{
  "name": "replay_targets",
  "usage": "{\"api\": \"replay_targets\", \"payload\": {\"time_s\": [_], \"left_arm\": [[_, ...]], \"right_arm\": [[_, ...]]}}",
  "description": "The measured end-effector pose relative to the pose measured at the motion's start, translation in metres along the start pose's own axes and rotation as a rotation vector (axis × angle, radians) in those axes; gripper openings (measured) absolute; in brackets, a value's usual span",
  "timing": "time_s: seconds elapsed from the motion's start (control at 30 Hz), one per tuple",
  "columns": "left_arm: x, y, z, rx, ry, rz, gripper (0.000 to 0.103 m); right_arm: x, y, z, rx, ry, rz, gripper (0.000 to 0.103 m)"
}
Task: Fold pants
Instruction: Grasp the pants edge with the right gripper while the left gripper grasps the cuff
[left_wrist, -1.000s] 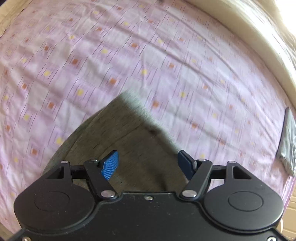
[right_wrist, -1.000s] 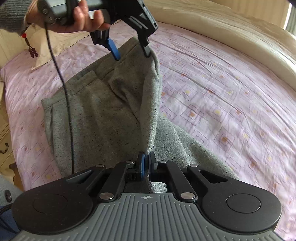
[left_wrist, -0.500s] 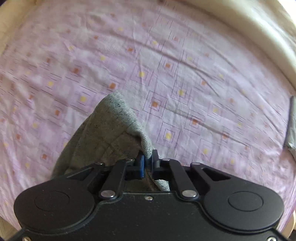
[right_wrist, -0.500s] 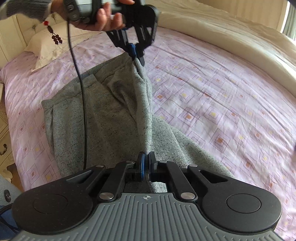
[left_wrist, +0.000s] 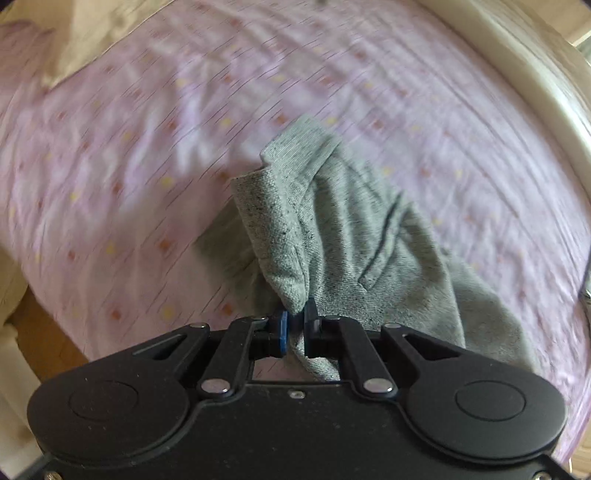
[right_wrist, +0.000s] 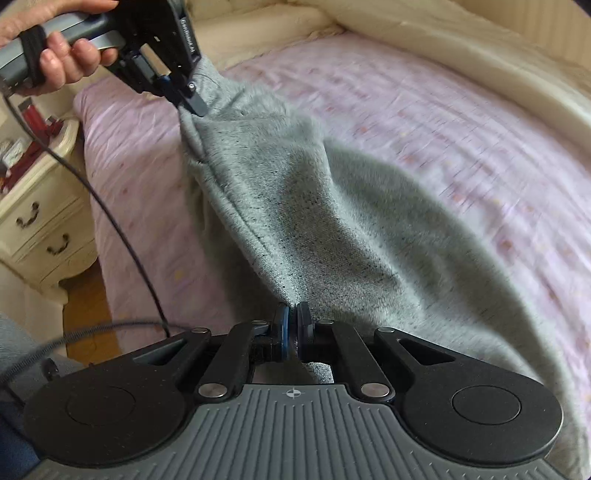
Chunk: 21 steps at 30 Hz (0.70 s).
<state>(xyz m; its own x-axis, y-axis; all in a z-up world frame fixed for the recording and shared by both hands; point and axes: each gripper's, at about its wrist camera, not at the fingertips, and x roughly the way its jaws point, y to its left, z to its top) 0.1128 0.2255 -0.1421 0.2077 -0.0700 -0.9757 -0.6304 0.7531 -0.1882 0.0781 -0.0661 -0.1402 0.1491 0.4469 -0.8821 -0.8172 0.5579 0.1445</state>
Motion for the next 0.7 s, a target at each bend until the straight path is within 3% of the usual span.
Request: {"api": "replay_targets", "payload": {"time_s": [0.27,0.57,0.7], "left_arm": [[0.031,0.006,-0.01,0.073,-0.001,0.042,0.013],[0.06,0.012,0.007,0.143,0.064,0.073,0.023],[0.071,0.006,0.007,0.187,0.074,0.092,0.023]], "right_arm": [[0.011,0.015,-0.01,0.013,0.053,0.008,0.005],[0.04,0.027,-0.005,0.101,0.128,-0.055,0.008],[0.028,0.034,-0.002,0.177,0.102,-0.099,0.009]]}}
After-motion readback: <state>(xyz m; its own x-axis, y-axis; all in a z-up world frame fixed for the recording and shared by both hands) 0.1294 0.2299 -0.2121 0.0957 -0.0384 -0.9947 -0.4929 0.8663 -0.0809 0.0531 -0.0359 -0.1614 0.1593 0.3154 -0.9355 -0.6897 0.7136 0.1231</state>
